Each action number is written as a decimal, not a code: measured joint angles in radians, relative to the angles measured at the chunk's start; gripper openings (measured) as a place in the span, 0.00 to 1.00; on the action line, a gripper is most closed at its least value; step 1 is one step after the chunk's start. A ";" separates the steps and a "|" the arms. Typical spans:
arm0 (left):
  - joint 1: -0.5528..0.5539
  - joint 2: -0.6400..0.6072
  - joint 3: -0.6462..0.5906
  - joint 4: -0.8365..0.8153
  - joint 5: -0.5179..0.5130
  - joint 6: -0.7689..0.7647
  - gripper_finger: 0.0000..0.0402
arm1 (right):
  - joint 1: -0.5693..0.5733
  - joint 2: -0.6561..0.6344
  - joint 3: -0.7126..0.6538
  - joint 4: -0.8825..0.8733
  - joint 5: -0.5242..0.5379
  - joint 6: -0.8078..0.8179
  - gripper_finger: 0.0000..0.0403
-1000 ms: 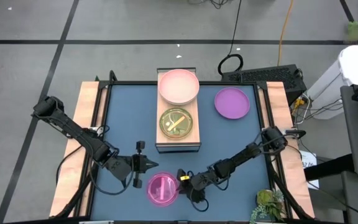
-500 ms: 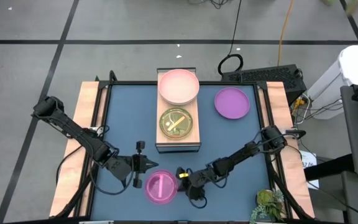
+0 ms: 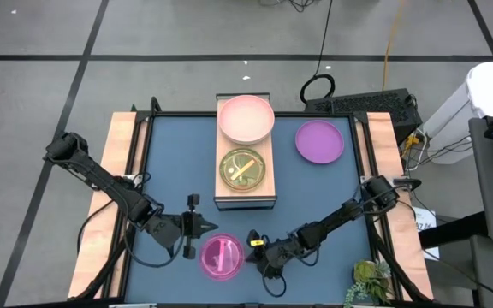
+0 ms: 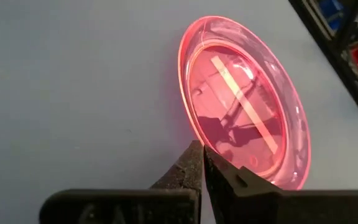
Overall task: Place and stack plates onto a shelf
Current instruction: Stack the light pink plate on top of the orange plate on the shelf
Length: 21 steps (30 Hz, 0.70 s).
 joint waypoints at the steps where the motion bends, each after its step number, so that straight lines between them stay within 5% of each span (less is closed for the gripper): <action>1: 0.000 0.000 0.000 0.000 0.000 -0.006 0.01 | 0.007 -0.003 0.000 -0.008 0.010 0.001 0.00; 13: 0.001 0.000 0.001 0.000 -0.010 -0.042 0.01 | 0.027 -0.080 0.099 -0.349 0.052 -0.143 0.15; 21: 0.001 0.000 0.001 0.000 -0.010 -0.053 0.01 | -0.024 -0.071 0.126 -0.338 0.004 -0.303 0.23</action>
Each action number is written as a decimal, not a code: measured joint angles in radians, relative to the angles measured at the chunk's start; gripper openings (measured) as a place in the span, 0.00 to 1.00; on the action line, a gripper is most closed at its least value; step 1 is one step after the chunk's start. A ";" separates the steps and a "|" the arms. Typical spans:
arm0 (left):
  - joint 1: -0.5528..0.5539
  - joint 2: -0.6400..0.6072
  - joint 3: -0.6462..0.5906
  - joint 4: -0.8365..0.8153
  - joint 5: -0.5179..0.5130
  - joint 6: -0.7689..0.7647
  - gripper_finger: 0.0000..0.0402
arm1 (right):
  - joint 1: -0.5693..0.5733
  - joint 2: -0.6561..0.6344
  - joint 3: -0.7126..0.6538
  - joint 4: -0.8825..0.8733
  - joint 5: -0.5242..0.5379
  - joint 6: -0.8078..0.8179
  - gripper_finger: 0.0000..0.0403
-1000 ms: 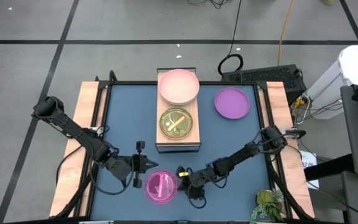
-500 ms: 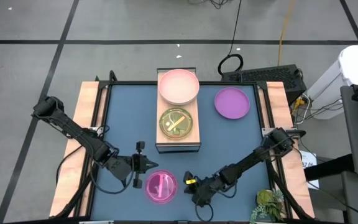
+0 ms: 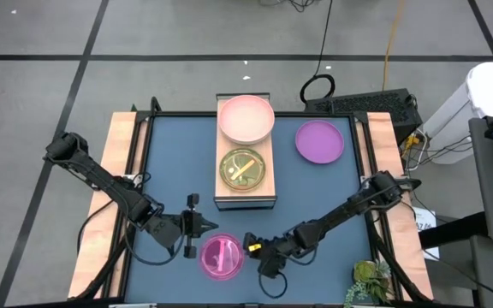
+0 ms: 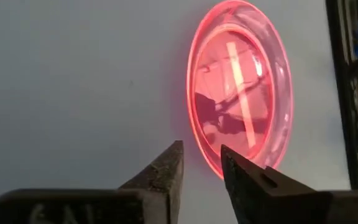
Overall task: Place and stack plates onto a shelf
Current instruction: Stack the light pink plate on top of the orange plate on the shelf
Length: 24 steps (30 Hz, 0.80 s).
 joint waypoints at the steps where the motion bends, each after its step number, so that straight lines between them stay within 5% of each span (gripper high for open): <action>1: 0.000 0.000 0.000 0.000 0.000 0.003 0.01 | -0.004 0.010 0.000 0.016 -0.004 -0.020 0.24; 14: 0.000 0.000 0.000 -0.002 0.000 0.015 0.01 | -0.022 0.077 0.001 0.153 -0.032 -0.216 0.24; 24: 0.000 0.000 0.000 -0.002 -0.001 0.021 0.01 | -0.059 0.094 0.003 0.153 -0.136 -0.172 0.24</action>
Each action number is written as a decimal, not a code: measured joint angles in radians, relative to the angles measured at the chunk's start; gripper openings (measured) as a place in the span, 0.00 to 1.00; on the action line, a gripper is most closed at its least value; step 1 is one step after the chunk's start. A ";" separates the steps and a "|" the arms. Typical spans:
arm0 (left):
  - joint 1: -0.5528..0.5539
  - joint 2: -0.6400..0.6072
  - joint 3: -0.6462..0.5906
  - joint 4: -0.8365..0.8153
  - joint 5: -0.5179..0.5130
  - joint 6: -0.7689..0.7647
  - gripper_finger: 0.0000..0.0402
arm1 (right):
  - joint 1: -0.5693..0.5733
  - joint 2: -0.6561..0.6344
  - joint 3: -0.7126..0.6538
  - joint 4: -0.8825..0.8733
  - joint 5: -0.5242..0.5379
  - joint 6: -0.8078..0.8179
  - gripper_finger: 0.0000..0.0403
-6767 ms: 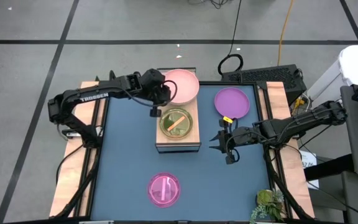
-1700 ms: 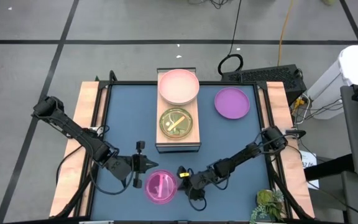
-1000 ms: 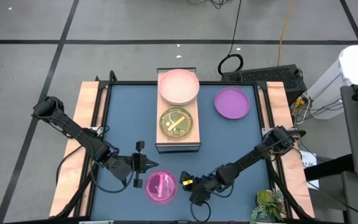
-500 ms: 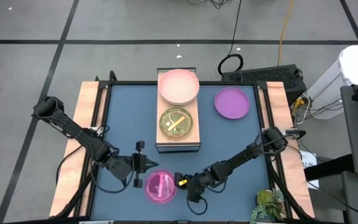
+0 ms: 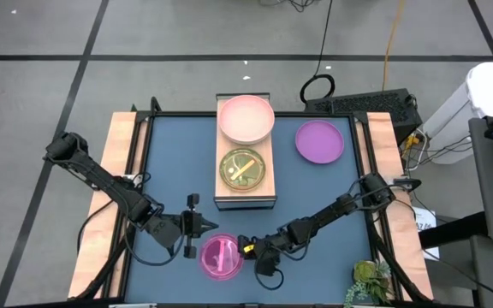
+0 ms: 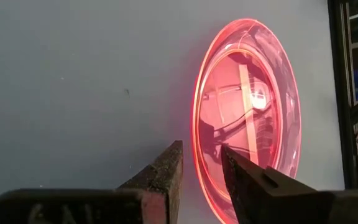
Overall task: Place and stack plates onto a shelf
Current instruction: Stack the light pink plate on top of the orange plate on the shelf
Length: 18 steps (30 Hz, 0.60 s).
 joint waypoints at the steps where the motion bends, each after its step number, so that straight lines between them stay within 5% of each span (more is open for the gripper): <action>1: 0.000 0.000 0.000 0.000 0.000 0.000 0.01 | -0.003 0.002 0.000 0.001 -0.001 -0.001 0.23; 11: 0.001 0.000 0.000 0.001 -0.002 0.001 0.01 | -0.011 0.019 0.000 0.006 -0.028 -0.015 0.02; 18: 0.001 0.000 0.000 0.001 -0.002 0.002 0.01 | -0.011 0.020 0.000 0.006 -0.027 -0.015 0.00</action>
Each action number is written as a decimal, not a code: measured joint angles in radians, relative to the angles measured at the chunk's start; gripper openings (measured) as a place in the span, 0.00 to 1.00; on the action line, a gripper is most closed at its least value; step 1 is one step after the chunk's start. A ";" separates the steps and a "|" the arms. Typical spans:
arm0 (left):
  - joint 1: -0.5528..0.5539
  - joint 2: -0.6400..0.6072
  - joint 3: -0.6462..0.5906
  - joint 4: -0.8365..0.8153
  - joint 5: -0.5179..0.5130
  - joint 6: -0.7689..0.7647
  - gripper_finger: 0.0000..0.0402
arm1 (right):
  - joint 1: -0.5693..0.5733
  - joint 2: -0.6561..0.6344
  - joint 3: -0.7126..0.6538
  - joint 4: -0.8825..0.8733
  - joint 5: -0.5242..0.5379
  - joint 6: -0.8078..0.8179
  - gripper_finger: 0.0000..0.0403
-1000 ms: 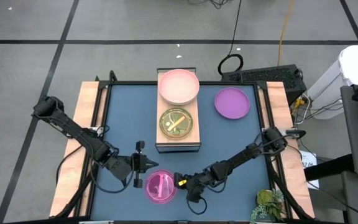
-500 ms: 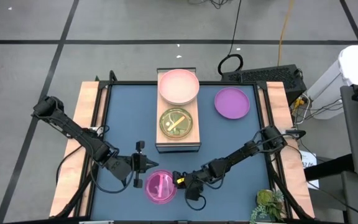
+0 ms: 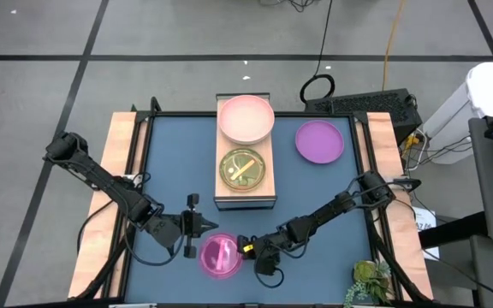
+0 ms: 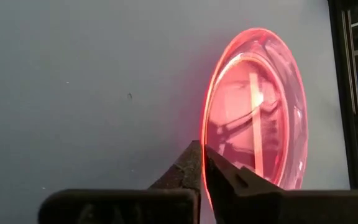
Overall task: Place and stack plates onto a shelf
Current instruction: Stack the light pink plate on top of the orange plate on the shelf
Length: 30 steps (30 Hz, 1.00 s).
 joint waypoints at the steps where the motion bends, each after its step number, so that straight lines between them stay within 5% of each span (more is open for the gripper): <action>1: 0.000 0.000 0.000 0.000 0.000 0.000 0.01 | 0.000 0.000 0.000 0.000 0.000 0.000 0.00; 30: -0.008 0.000 0.000 0.000 0.001 -0.002 0.01 | 0.133 -0.102 -0.004 -0.080 0.247 0.182 0.00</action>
